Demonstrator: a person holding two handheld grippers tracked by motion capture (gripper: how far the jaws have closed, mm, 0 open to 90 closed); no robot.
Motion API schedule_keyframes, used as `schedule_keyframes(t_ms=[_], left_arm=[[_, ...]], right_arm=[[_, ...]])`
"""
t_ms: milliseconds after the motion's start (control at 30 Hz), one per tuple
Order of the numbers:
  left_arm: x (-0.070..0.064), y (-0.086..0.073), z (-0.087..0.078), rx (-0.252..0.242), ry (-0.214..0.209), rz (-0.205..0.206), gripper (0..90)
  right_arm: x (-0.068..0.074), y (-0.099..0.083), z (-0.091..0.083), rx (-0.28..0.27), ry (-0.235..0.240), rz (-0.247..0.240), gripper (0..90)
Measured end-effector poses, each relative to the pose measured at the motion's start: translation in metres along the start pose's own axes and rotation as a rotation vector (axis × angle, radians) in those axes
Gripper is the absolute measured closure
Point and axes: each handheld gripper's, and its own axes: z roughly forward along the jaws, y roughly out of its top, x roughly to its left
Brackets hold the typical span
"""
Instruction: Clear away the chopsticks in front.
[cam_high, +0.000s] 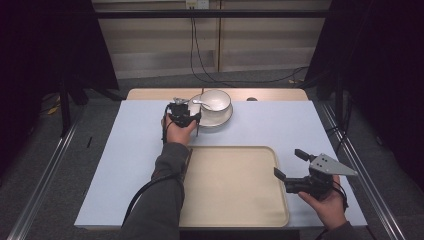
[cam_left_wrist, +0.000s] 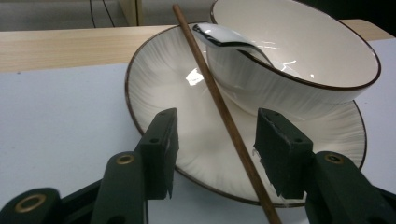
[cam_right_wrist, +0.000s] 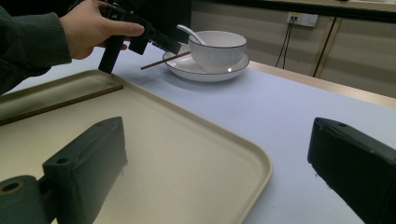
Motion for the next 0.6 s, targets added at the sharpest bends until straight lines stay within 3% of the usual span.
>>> schedule_keyframes(t_ms=[200, 400, 433, 600], left_arm=[[-0.003, 0.002, 0.008, 0.047, -0.008, 0.011, 68.4], [-0.007, 0.003, 0.014, 0.092, 0.0, -0.007, 76.0], [-0.009, 0.004, 0.014, 0.107, 0.037, -0.007, 78.7], [-0.012, 0.008, 0.014, 0.13, 0.083, -0.031, 84.8]], right_arm=[[0.0, 0.0, 0.0, 0.001, -0.001, -0.001, 4.3], [0.0, 0.0, 0.0, 0.0, -0.001, 0.0, 4.2], [-0.001, 0.0, 0.0, -0.001, -0.002, -0.006, 4.2], [-0.001, 0.0, 0.0, -0.003, -0.005, -0.005, 4.2]])
